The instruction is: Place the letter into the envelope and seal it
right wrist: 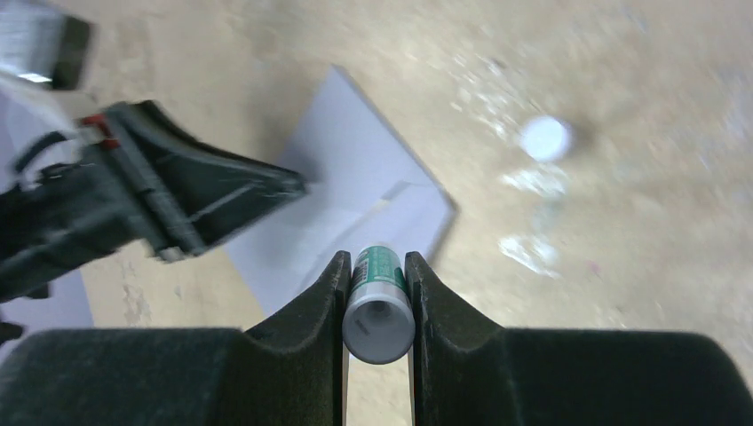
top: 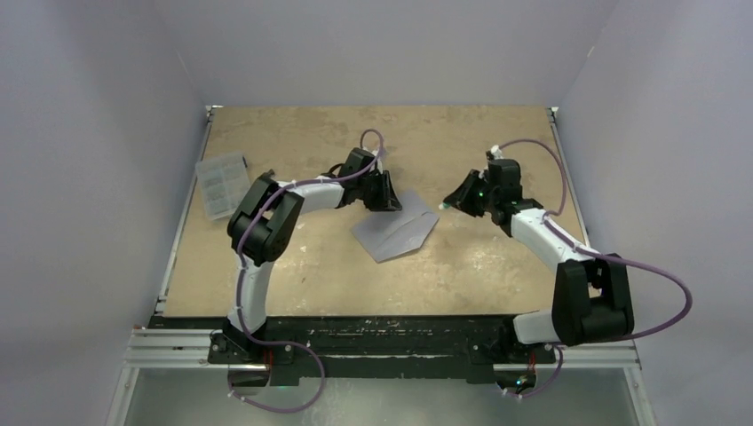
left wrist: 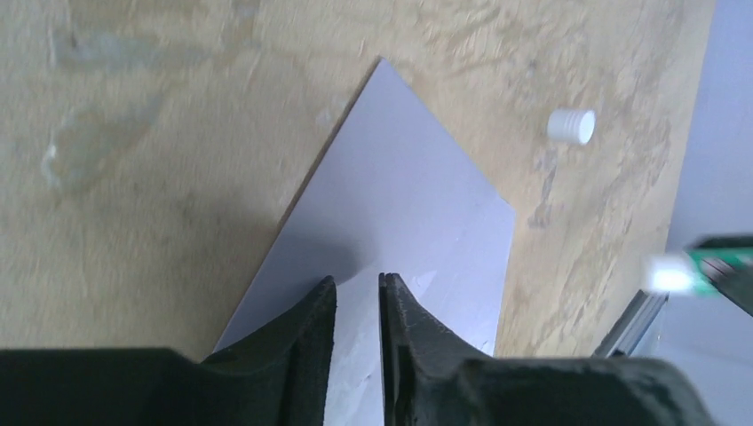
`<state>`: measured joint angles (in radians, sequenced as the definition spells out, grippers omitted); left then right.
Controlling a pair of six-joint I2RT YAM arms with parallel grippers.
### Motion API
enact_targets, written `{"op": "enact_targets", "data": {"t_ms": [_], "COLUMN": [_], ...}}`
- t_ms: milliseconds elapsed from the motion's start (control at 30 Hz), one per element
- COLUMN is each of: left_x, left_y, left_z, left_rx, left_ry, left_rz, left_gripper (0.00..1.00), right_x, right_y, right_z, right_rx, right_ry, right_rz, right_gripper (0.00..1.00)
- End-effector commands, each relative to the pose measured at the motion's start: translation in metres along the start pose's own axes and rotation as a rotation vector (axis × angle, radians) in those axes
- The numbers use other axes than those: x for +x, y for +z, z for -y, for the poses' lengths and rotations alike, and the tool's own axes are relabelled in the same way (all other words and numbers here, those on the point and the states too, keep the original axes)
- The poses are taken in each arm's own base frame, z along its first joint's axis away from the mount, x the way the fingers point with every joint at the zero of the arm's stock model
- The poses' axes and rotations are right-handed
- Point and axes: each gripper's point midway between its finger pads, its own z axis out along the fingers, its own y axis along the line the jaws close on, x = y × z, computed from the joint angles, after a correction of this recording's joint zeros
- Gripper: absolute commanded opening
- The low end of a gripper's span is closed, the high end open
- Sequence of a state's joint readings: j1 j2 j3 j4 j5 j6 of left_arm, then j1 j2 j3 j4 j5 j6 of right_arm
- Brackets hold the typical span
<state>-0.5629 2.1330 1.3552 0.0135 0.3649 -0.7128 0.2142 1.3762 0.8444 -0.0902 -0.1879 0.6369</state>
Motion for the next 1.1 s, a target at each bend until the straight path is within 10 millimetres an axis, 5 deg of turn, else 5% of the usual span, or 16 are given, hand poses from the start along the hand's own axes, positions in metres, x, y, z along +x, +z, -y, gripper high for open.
{"op": "enact_targets", "data": {"t_ms": [0,267,467,667,833,1067], "left_x": [0.039,0.03,0.015,0.006,0.003,-0.01], "left_y": [-0.03,-0.059,-0.069,-0.071,-0.066,-0.074], "left_z": [-0.017,-0.019,0.0,0.011,0.004,0.001], "left_rx": [-0.075,-0.074,-0.01,0.02,-0.004,-0.052], "left_ry": [-0.022,-0.032,-0.015,-0.016,-0.039,0.001], "left_rz": [-0.149,-0.107,-0.078,-0.067,-0.069,-0.026], "left_gripper": [0.29,0.41,0.46,0.5,0.5,0.5], "right_x": [0.032,0.051,0.055,0.062,0.056,0.024], "right_y": [-0.005,0.014,0.023,0.033,0.034,0.018], "right_z": [0.024,0.066,0.091,0.122,0.124,0.119], "right_rx": [-0.043,-0.125,-0.147,-0.07,-0.051,0.005], "right_ry": [0.144,0.282,0.39,0.471,0.477,0.39], "right_rz": [-0.141,-0.242,-0.257,-0.25,-0.235,-0.141], "right_gripper": [0.0,0.0,0.08,0.35,0.52,0.54]}}
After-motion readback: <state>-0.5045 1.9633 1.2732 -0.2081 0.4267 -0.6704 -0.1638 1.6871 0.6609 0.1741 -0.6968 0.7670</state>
